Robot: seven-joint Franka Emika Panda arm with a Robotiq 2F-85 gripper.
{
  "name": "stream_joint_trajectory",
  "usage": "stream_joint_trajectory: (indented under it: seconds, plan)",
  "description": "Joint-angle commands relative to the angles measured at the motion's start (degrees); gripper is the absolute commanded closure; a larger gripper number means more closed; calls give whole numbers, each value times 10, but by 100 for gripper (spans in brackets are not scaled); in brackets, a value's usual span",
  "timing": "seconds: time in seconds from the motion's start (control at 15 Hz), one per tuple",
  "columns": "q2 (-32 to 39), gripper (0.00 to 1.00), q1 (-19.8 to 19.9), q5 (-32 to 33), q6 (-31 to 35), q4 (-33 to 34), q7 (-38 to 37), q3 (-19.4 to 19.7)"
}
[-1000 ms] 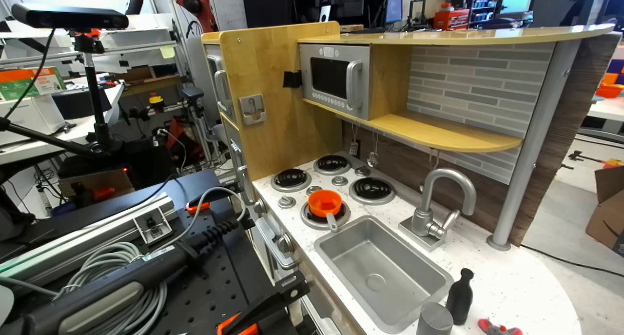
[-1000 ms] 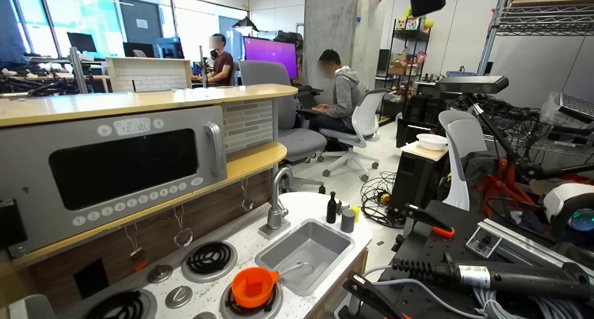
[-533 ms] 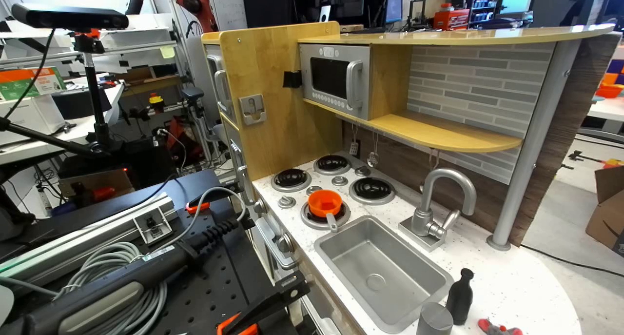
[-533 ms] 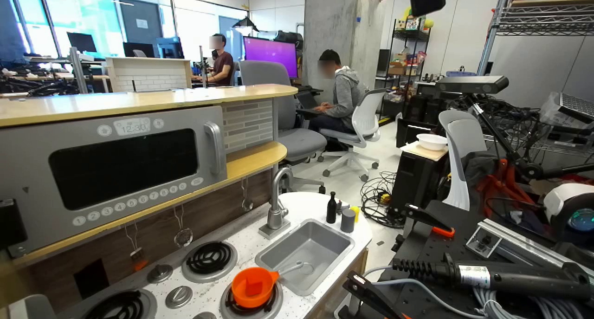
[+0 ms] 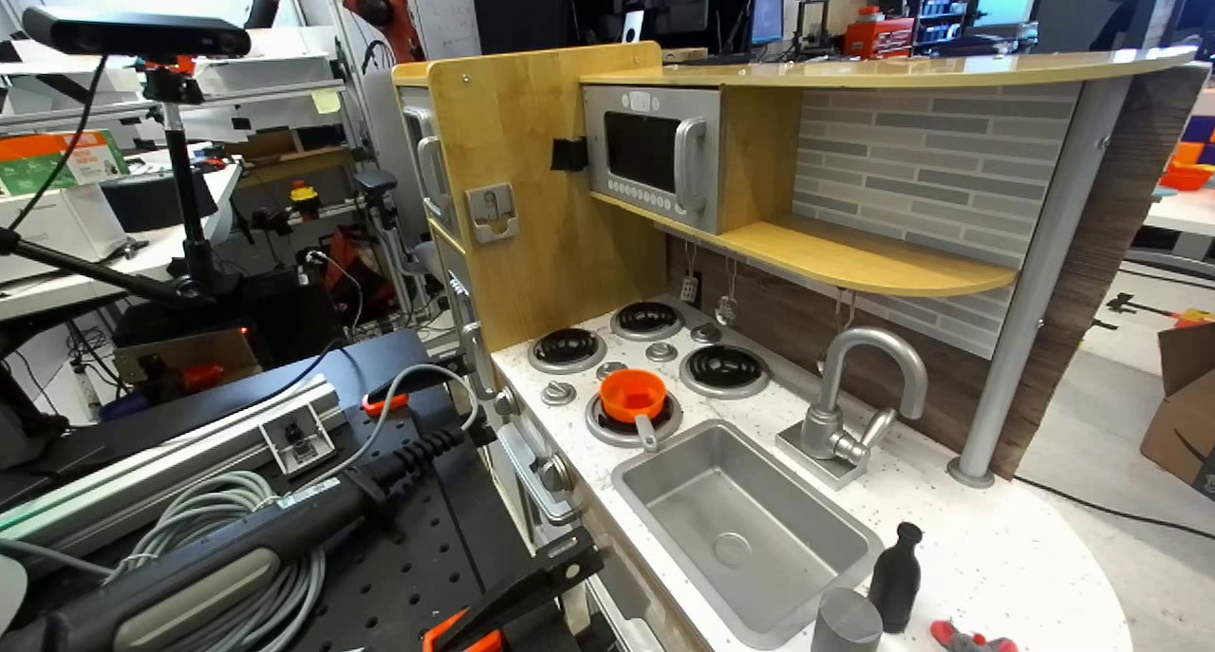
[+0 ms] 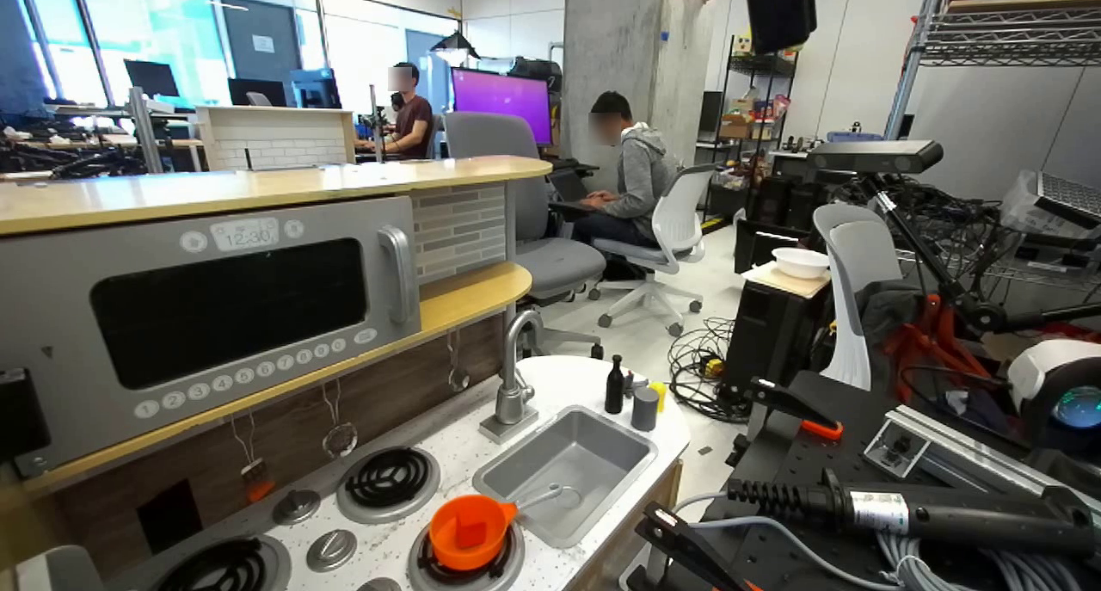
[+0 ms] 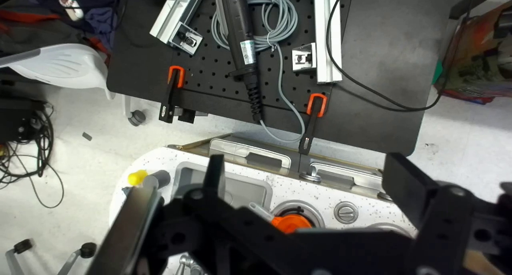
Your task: Pick the grey object on the counter and put it on the stove
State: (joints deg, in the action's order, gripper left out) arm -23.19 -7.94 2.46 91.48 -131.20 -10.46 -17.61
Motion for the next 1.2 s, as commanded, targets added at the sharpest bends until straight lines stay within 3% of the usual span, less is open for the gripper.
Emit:
stream_joint_trajectory:
  seconds: [0.0,0.27,0.6,1.13]
  plan:
    - [3,0,-4,30,79,-44,15,25]
    - [39,0,16,62,218,-106,19,57]
    - [157,0,43,48,390,-156,74,120]
    - [383,0,80,115,570,-125,59,188]
